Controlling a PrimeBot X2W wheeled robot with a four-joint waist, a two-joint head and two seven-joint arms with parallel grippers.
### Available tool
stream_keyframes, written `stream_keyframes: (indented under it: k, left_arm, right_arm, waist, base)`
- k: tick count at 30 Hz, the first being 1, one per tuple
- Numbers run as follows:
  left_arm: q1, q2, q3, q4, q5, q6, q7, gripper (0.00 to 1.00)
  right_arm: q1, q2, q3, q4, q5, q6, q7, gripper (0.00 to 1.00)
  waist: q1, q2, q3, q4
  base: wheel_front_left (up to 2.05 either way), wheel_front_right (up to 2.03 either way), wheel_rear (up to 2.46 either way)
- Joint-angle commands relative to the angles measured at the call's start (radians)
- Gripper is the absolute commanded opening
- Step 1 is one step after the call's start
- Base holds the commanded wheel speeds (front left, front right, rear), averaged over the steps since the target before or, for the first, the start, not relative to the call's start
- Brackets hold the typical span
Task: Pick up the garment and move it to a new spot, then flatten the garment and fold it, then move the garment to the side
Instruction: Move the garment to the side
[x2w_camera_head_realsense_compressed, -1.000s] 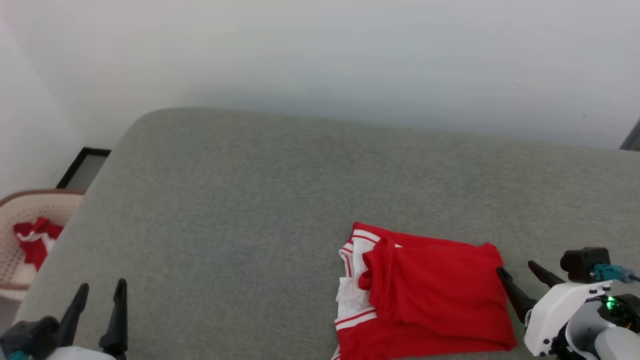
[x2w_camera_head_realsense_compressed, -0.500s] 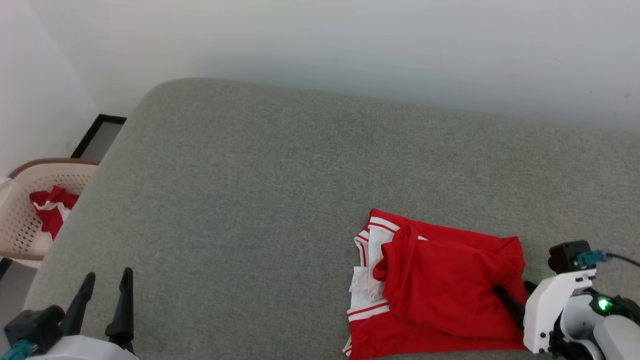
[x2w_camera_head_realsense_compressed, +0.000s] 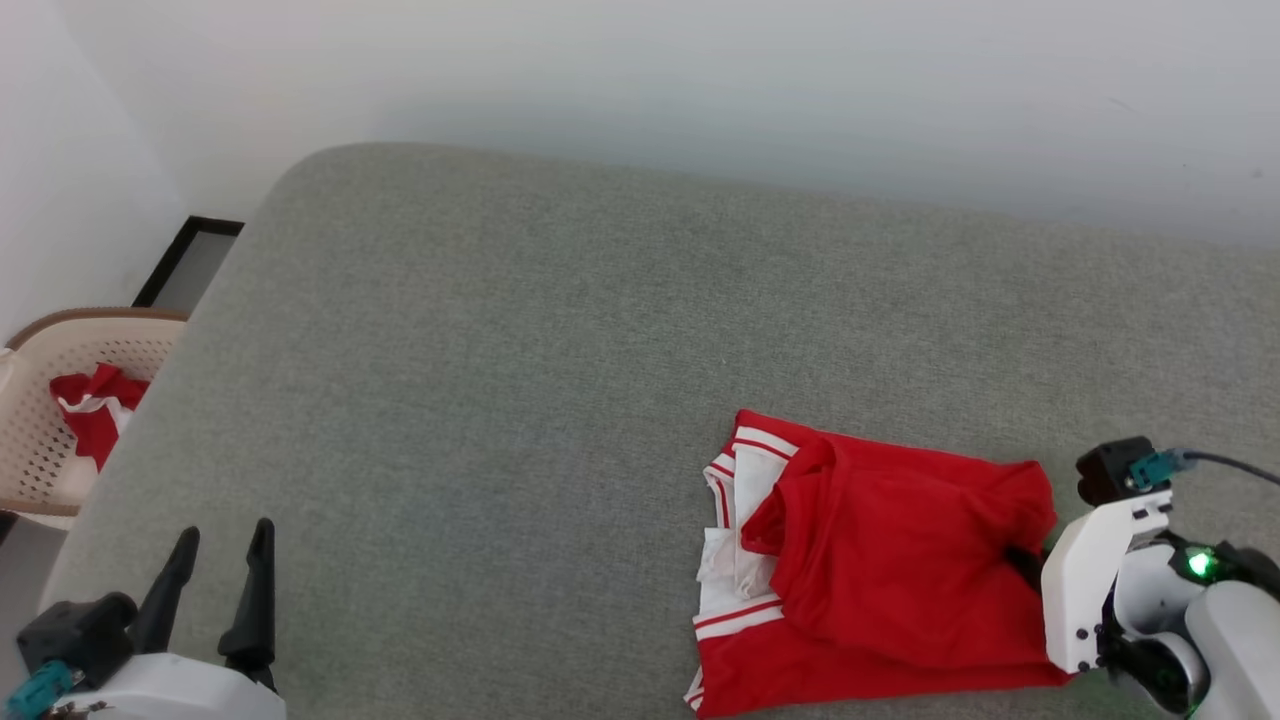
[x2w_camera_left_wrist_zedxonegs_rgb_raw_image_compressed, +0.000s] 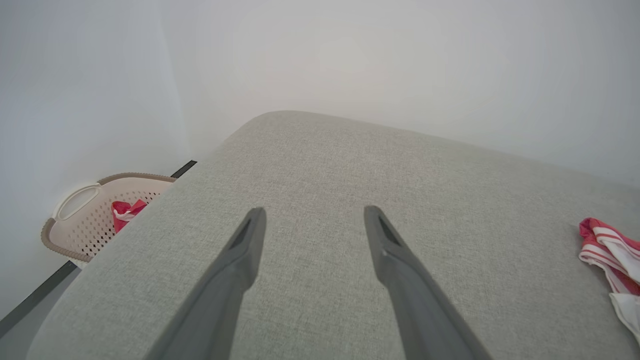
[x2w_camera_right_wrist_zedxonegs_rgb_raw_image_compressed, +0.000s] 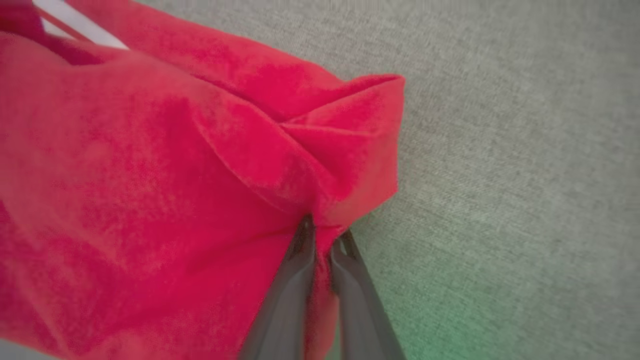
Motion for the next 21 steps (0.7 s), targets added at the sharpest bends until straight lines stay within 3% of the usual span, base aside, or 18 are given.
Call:
stream_keyframes:
  k: [1, 21]
  left_arm:
    - [-0.014, 0.003, 0.001, -0.003, 0.003, -0.002, -0.003, 1.00]
    - [-0.082, 0.012, -0.043, -0.034, 0.014, -0.001, -0.003, 1.00]
  right_arm:
    - [-0.008, -0.016, -0.002, -0.006, -0.009, -0.003, 0.006, 0.00]
    - [-0.059, -0.185, -0.100, -0.250, -0.137, -0.003, 0.110, 0.00]
  waist:
    - [0.0000, -0.0001, 0.003, -0.008]
    - [0.0000, -0.0001, 0.060, -0.184]
  base:
    - [0.00, 0.00, 0.00]
    - [0.00, 0.00, 0.00]
